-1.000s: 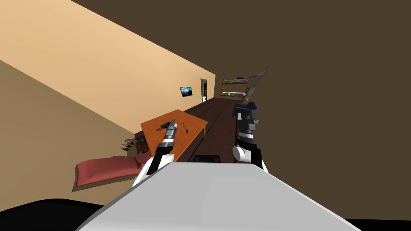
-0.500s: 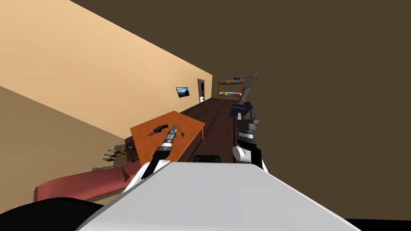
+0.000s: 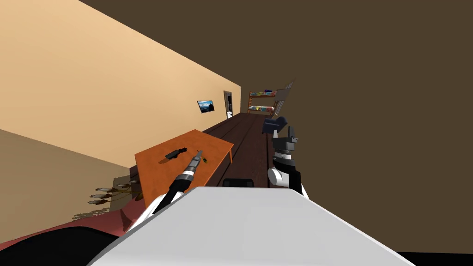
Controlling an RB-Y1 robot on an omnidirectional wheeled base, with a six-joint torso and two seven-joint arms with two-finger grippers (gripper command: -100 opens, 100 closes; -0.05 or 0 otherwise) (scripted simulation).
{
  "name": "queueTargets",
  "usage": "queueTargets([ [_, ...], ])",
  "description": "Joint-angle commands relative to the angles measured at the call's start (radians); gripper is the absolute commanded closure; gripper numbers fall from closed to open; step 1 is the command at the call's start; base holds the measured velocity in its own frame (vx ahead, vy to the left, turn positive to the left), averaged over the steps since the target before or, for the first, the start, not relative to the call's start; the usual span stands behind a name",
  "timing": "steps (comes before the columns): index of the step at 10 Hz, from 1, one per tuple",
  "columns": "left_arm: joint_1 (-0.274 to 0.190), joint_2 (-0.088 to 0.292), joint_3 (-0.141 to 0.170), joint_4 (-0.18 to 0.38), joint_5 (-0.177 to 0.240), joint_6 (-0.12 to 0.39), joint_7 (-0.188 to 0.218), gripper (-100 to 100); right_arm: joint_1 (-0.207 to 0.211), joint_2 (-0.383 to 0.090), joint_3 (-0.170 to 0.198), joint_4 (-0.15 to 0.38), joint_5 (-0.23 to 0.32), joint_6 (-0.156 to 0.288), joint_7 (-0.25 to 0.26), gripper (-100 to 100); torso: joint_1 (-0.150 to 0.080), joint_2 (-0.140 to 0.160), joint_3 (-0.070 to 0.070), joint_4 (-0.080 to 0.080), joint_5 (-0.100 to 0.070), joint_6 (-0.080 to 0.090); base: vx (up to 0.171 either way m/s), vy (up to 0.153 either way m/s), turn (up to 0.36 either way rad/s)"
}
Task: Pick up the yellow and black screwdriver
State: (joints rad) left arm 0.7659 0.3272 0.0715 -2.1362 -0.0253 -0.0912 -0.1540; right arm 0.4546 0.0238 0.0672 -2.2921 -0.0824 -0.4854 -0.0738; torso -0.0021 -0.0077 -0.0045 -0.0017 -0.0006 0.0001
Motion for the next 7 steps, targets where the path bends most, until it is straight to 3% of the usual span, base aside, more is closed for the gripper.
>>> queueTargets([
  [1,0.041,0.035,0.002,0.009,0.012,0.041,-0.008,-100,0.000,0.000,0.000,0.000,0.000,0.000,0.000,0,0.000,0.000,0.000,0.000,0.000,0.000,0.131,-0.024,-0.114],
  [2,0.041,0.035,0.002,0.009,0.012,0.041,-0.008,-100,0.000,0.000,0.000,0.000,0.000,0.000,0.000,0,0.000,-0.001,0.000,0.000,0.000,0.000,0.085,-0.018,-0.039],
  [6,0.124,0.129,0.007,0.046,0.042,0.139,-0.029,-100,0.000,0.000,0.000,0.000,0.000,0.000,0.000,0,-0.001,0.001,0.001,0.000,0.000,0.000,0.101,-0.030,-0.104],
  [7,0.124,0.129,0.007,0.046,0.042,0.141,-0.029,-100,0.000,0.000,0.000,0.000,0.000,0.000,0.000,0,0.000,-0.001,0.000,0.000,0.000,0.000,0.087,-0.014,-0.032],
])
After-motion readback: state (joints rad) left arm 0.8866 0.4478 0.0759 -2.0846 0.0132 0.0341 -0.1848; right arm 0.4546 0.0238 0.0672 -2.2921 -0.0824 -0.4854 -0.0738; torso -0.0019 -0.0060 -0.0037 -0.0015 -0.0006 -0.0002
